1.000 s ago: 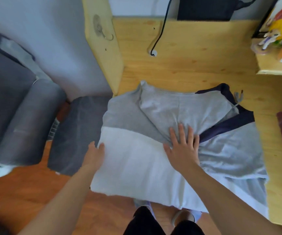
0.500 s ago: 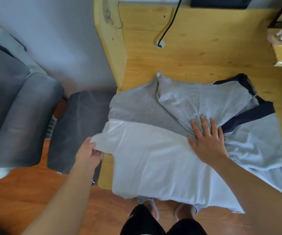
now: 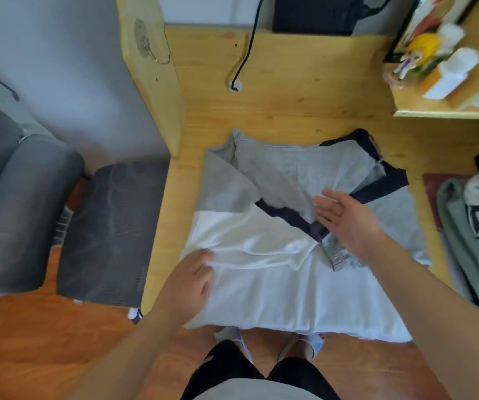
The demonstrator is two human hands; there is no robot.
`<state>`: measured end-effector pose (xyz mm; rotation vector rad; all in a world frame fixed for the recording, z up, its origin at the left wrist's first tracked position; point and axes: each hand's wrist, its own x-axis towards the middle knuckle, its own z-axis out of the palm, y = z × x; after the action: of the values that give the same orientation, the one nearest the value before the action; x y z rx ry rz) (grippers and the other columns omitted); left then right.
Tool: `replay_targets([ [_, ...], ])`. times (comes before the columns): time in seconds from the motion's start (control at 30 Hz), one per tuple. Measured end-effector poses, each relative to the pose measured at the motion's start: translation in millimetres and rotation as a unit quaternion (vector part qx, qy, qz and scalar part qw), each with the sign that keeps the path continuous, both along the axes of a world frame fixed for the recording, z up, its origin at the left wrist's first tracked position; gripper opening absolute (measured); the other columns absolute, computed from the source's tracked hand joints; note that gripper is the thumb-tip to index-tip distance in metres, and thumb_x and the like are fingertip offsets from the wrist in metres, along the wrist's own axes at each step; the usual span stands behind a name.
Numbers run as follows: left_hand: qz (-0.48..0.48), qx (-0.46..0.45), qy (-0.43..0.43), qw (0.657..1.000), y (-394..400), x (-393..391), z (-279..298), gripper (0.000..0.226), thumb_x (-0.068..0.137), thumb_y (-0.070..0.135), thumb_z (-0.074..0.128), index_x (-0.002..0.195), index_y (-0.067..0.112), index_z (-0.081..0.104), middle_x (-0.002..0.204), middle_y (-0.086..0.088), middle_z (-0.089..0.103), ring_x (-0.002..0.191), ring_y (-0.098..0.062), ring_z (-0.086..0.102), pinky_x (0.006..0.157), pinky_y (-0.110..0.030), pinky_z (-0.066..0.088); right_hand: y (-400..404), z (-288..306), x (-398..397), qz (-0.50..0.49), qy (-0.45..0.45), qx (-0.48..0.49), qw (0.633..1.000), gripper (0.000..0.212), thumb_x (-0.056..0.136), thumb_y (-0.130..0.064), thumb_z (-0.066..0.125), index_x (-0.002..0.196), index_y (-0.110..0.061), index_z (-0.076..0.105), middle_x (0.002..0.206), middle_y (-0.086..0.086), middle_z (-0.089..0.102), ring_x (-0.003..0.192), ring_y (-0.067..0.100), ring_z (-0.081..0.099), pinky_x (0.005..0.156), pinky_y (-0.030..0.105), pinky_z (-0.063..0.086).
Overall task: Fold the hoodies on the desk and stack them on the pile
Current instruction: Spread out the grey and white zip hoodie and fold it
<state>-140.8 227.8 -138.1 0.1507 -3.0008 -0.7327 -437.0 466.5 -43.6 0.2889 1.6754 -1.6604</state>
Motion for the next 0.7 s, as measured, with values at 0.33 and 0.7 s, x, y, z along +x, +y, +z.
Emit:
replay_targets([
  [0.33,0.144,-0.072,-0.128,0.979,-35.1,-39.3,33.0,0.034,0.085,0.037,0.048,0.11,0.02,0.064,0.123,-0.001,0.053,0.119,-0.03,0.049,0.09,-0.043,0.051,-38.7,-21.3,60.3,0.303,0.163,0.4,0.849,0.033,0.086,-0.028,0.056,0.118,-0.019,0.056,0.107,0.008,0.064,0.099,0.032,0.063,0.076,0.034,0.047],
  [0.7,-0.036,-0.263,-0.16,0.951,-82.9,-227.5,37.1,0.027,0.1,0.018,0.048,0.127,0.014,0.054,0.121,-0.011,0.062,0.12,-0.034,0.053,0.104,-0.045,0.035,-5.4,-40.7,79.2,0.086,0.058,0.294,0.95,0.004,0.088,-0.019,0.066,0.089,-0.022,0.07,0.085,0.007,0.072,0.078,0.022,0.065,0.071,0.038,0.057],
])
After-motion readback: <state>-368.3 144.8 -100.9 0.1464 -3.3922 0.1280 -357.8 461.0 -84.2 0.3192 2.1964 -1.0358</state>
